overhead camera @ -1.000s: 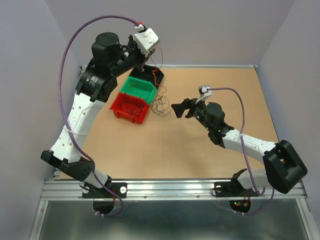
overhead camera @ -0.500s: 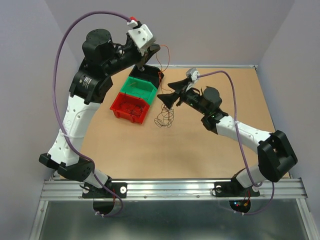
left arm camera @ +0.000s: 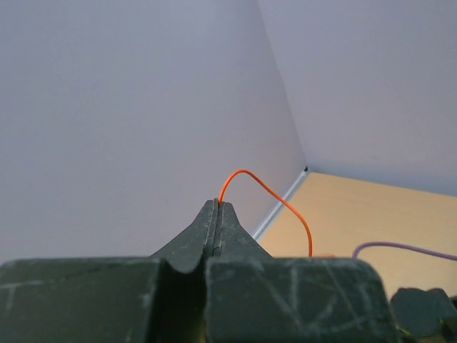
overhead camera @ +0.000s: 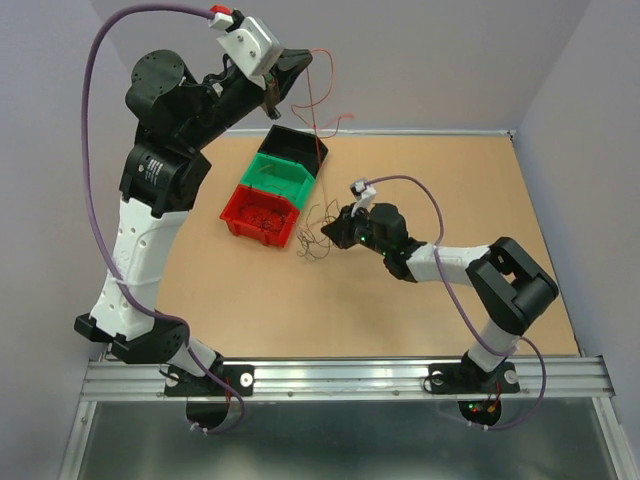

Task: Untangle the cables

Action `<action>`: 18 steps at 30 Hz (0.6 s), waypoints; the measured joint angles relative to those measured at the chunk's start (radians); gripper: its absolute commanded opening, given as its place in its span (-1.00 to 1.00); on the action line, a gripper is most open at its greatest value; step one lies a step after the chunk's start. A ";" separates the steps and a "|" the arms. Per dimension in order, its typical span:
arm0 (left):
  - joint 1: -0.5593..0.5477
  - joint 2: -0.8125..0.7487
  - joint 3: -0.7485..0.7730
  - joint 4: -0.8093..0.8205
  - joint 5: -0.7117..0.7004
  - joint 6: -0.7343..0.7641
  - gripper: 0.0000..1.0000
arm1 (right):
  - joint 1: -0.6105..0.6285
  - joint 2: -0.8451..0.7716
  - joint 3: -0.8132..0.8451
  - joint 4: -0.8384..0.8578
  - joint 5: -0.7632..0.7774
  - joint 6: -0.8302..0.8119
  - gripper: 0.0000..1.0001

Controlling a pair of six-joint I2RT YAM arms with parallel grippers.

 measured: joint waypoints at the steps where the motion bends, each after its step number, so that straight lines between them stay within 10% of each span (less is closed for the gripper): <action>1: 0.000 -0.005 0.000 0.014 -0.019 -0.006 -1.00 | 0.000 0.001 -0.023 -0.008 0.031 0.021 -0.80; 18: 0.080 0.006 -0.062 0.026 -0.538 -0.095 -1.00 | -0.124 -0.143 -0.136 -0.099 0.449 0.385 -0.86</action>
